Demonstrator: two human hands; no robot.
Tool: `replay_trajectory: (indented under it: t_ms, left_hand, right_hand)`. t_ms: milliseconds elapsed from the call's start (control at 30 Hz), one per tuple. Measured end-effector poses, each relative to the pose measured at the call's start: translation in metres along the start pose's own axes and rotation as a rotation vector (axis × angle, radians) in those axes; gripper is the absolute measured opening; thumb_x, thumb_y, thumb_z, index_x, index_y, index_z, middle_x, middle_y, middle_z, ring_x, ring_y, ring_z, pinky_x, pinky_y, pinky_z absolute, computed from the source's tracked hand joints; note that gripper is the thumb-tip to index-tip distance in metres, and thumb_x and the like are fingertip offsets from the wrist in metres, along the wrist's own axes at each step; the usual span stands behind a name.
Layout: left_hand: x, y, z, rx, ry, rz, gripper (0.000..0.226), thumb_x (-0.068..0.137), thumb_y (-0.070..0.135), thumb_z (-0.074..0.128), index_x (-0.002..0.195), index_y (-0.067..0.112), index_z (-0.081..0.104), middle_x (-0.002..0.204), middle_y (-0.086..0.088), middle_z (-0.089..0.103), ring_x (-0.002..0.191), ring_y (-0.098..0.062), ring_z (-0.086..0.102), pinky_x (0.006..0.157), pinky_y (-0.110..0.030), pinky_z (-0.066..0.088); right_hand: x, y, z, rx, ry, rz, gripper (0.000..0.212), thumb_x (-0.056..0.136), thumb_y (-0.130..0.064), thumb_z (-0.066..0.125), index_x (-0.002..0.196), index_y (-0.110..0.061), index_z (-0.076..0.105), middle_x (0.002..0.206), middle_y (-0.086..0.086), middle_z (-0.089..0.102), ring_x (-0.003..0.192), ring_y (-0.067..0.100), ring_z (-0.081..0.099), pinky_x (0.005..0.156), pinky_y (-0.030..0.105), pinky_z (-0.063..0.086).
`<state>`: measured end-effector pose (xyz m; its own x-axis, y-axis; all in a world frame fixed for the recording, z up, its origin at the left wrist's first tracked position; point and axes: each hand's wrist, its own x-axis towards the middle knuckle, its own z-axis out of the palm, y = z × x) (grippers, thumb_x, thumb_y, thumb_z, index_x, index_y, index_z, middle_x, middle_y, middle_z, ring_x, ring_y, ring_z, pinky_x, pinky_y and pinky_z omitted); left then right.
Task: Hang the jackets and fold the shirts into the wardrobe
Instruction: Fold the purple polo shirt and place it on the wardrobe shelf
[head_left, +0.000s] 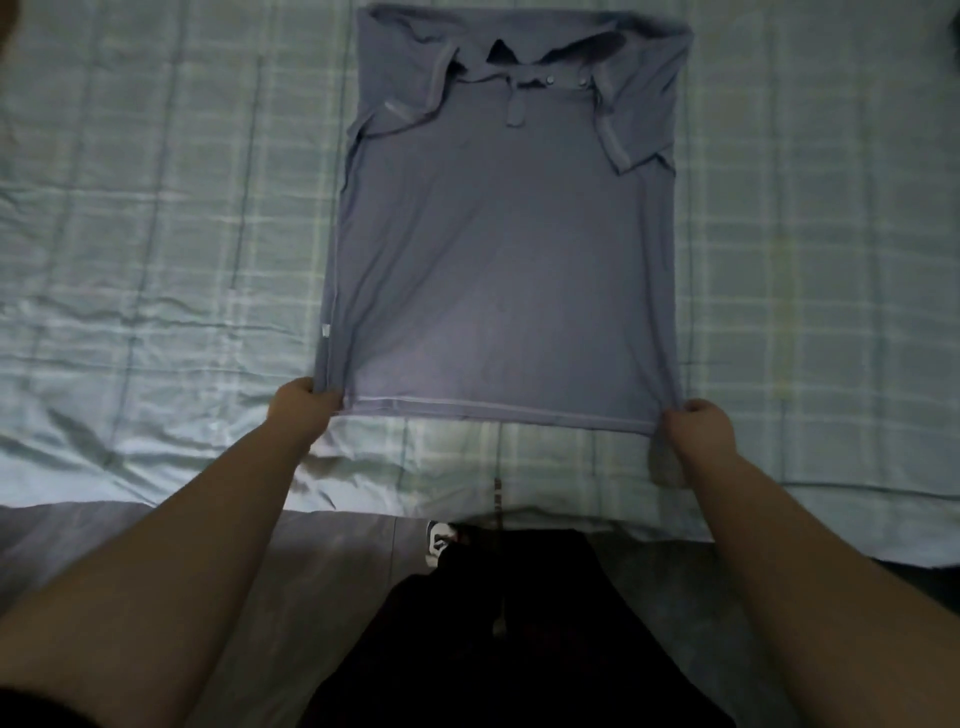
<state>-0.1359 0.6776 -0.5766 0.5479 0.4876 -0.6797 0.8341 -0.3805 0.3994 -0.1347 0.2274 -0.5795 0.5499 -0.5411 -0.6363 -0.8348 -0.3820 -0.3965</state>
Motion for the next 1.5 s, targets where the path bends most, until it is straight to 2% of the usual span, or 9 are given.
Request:
replay_trajectory:
  t_ms: [200,333,600,700,800,867,1033,1200,1500]
  left_hand:
    - [-0.042,0.002,-0.038,-0.478,-0.228,0.014,0.022,0.102,0.011,0.049,0.121,0.001,0.053,0.105,-0.014,0.064,0.090,-0.026,0.064,0.077,-0.034,0.061]
    - [-0.076,-0.001,-0.065,-0.597,-0.296,0.016,0.028,0.102,0.007,0.047,0.124,-0.010,0.050,0.103,-0.025,0.056,0.090,-0.035,0.054,0.063,-0.028,0.060]
    - [-0.149,-0.036,-0.111,-0.711,-0.409,-0.086,0.029,0.100,0.001,0.047,0.127,-0.007,0.050,0.105,-0.019,0.068,0.093,-0.027,0.067,0.080,-0.035,0.059]
    - [-0.167,-0.047,-0.114,-0.749,-0.421,-0.088,0.027,0.100,-0.001,0.043,0.126,-0.006,0.052,0.091,-0.013,0.074,0.079,-0.020,0.074,0.088,-0.036,0.050]
    - [-0.169,-0.043,-0.118,-0.813,-0.406,-0.086,0.031,0.100,-0.001,0.045,0.131,0.004,0.051,0.110,-0.016,0.068,0.089,-0.023,0.073,0.077,-0.034,0.058]
    - [-0.166,-0.025,-0.124,-0.861,-0.356,-0.050,0.035,0.100,-0.004,0.044,0.127,0.017,0.050,0.111,-0.017,0.063,0.089,-0.026,0.072,0.080,-0.038,0.056]
    - [-0.144,0.037,-0.134,-0.943,-0.277,0.008,0.013,0.100,0.003,0.049,0.107,0.002,0.060,0.112,-0.022,0.060,0.088,-0.027,0.072,0.088,-0.041,0.053]
    - [-0.112,0.117,-0.142,-1.041,-0.237,-0.008,0.014,0.099,0.010,0.053,0.102,-0.001,0.061,0.115,-0.021,0.060,0.099,-0.032,0.066,0.086,-0.041,0.053]
    - [-0.015,0.262,-0.123,-1.192,-0.182,0.004,0.032,0.103,0.029,0.042,0.089,0.006,0.061,0.102,-0.019,0.068,0.103,-0.033,0.065,0.094,-0.046,0.049]
  right_hand:
    - [-0.041,-0.005,-0.042,0.298,0.008,-0.079,0.021,0.083,-0.024,0.061,0.095,-0.007,0.057,0.097,0.020,0.062,0.089,0.033,0.061,0.083,0.050,0.053]
    - [-0.072,-0.011,-0.076,0.717,-0.083,0.001,0.022,0.097,-0.005,0.054,0.118,0.003,0.051,0.113,0.019,0.056,0.094,0.028,0.063,0.087,0.042,0.057]
    - [-0.134,0.038,-0.131,0.794,-0.078,0.060,0.039,0.098,0.000,0.051,0.132,0.017,0.043,0.129,0.027,0.055,0.095,0.029,0.065,0.060,0.027,0.060]
    - [-0.153,0.045,-0.140,0.776,-0.078,0.100,0.040,0.097,0.004,0.050,0.136,0.009,0.042,0.128,0.029,0.052,0.093,0.030,0.064,0.065,0.031,0.059]
    - [-0.162,0.033,-0.146,0.810,-0.096,0.055,0.045,0.096,0.007,0.051,0.138,-0.004,0.043,0.113,0.024,0.053,0.089,0.029,0.064,0.071,0.036,0.061]
    - [-0.160,0.012,-0.153,0.838,-0.130,0.012,0.040,0.097,0.004,0.050,0.137,-0.003,0.047,0.113,0.023,0.056,0.091,0.028,0.064,0.065,0.029,0.061]
    - [-0.132,-0.061,-0.170,0.913,-0.141,-0.029,0.014,0.100,-0.002,0.049,0.100,-0.006,0.063,0.120,0.018,0.055,0.093,0.018,0.061,0.058,0.019,0.057]
    - [-0.083,-0.146,-0.185,0.990,-0.163,-0.054,0.038,0.096,-0.006,0.056,0.134,-0.001,0.051,0.123,0.011,0.054,0.092,0.013,0.061,0.065,0.018,0.056]
    - [0.045,-0.271,-0.158,1.261,-0.255,0.118,0.058,0.080,-0.013,0.079,0.132,-0.003,0.054,0.118,0.009,0.070,0.099,0.019,0.069,0.088,0.027,0.054]
